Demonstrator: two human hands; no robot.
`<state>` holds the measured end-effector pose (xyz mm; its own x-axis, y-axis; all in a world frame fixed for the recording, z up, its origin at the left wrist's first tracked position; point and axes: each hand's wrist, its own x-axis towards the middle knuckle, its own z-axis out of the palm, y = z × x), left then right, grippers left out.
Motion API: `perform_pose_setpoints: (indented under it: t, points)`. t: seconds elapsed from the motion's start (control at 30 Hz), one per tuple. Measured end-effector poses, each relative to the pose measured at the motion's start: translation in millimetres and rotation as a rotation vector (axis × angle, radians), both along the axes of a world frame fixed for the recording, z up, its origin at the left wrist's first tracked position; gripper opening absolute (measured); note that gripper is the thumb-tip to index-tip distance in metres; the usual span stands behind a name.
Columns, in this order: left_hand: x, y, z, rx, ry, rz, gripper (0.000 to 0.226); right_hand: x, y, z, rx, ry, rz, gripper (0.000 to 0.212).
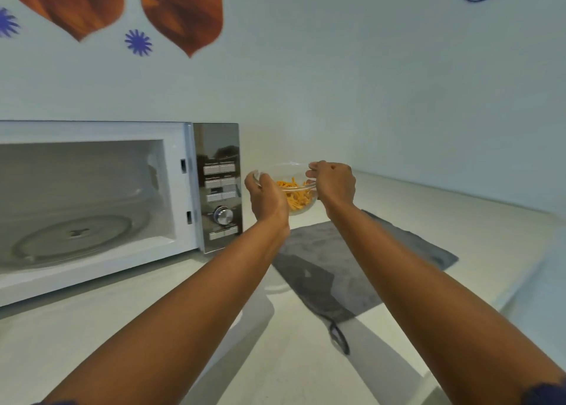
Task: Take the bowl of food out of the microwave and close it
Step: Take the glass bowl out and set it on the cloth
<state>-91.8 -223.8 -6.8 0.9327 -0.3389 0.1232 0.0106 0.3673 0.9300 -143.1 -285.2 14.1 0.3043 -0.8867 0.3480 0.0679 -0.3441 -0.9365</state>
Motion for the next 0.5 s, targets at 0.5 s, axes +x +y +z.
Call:
perform_pose_setpoints:
  t: [0.5]
  points:
    - [-12, -99, -62, 0.222, 0.02, -0.339, 0.039, -35, -102, -65, 0.07, 0.125, -0.206, 0.028]
